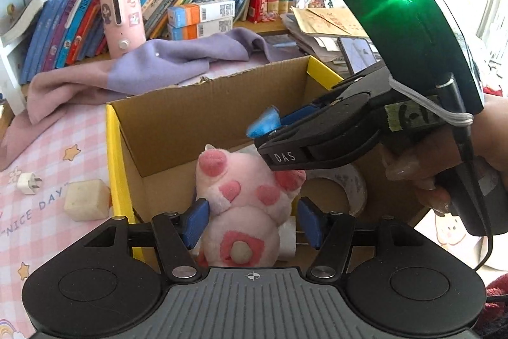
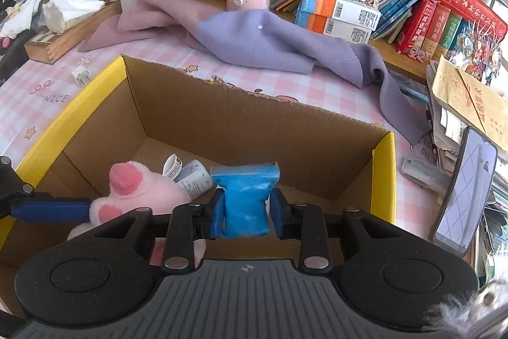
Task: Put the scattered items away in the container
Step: 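Lower both tools into the yellow box and open them to drop pig and packet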
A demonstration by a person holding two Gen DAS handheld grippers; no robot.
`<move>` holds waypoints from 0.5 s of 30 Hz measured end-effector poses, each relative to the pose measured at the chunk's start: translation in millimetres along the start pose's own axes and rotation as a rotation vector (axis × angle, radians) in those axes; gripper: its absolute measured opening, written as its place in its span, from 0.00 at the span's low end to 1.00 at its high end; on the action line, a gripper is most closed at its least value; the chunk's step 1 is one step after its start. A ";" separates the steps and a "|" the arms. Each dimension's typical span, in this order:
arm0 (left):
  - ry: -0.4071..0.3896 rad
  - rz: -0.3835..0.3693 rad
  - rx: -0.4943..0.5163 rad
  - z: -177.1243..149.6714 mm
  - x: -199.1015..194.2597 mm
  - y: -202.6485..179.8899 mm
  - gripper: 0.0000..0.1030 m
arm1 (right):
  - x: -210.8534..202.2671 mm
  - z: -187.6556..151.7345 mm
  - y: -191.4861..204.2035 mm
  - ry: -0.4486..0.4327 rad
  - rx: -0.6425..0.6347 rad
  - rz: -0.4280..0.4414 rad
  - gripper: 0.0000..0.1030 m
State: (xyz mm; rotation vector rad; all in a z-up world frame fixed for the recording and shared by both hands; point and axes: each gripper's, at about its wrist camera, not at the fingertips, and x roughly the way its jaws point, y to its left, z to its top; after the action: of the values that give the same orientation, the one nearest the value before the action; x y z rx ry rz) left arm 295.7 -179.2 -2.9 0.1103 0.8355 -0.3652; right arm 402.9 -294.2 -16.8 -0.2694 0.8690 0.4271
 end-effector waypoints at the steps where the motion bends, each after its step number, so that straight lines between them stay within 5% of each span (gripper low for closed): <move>1: -0.007 0.007 -0.001 0.2 -1.7 -0.1 0.67 | -1.8 -0.1 0.2 -0.010 0.000 0.001 0.41; 6: -0.066 0.047 0.009 3.1 -14.8 -2.4 0.85 | -16.3 -2.0 4.8 -0.090 -0.021 -0.003 0.56; 15: -0.157 0.081 0.015 -4.6 -48.5 -8.1 0.87 | -51.7 -12.3 7.8 -0.207 -0.009 -0.024 0.67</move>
State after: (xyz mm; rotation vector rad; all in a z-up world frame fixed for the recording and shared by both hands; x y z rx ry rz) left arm 259.8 -172.4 30.3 0.1272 0.6716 -0.2995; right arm 361.5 -305.2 15.6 -0.2393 0.6604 0.4287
